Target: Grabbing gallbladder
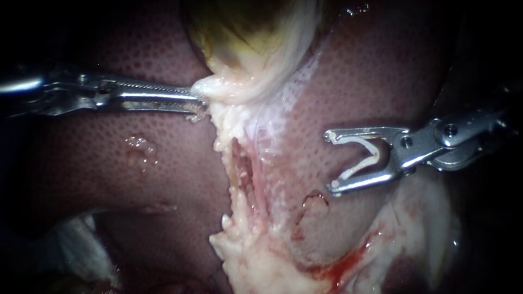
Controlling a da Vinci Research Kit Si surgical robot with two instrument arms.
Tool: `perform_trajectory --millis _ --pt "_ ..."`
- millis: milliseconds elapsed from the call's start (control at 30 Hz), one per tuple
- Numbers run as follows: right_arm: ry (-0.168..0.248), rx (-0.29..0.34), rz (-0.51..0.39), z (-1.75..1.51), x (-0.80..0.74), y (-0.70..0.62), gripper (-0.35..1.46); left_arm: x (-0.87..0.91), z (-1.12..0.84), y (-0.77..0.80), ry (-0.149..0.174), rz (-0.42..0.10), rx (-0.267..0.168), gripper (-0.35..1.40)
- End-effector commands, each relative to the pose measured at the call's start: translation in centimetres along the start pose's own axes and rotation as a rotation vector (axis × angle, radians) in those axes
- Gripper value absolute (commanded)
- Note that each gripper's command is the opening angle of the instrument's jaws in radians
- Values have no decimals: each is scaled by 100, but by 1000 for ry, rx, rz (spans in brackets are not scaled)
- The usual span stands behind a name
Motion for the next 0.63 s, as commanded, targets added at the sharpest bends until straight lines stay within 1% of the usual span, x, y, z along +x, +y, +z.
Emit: perform_trajectory --millis 33,633 --pt "0 0 0 0 0 0 60 0 -1 0 0 1 1 -35" --pt "0 0 0 0 0 0 60 -1 -2 0 0 1 1 -35"
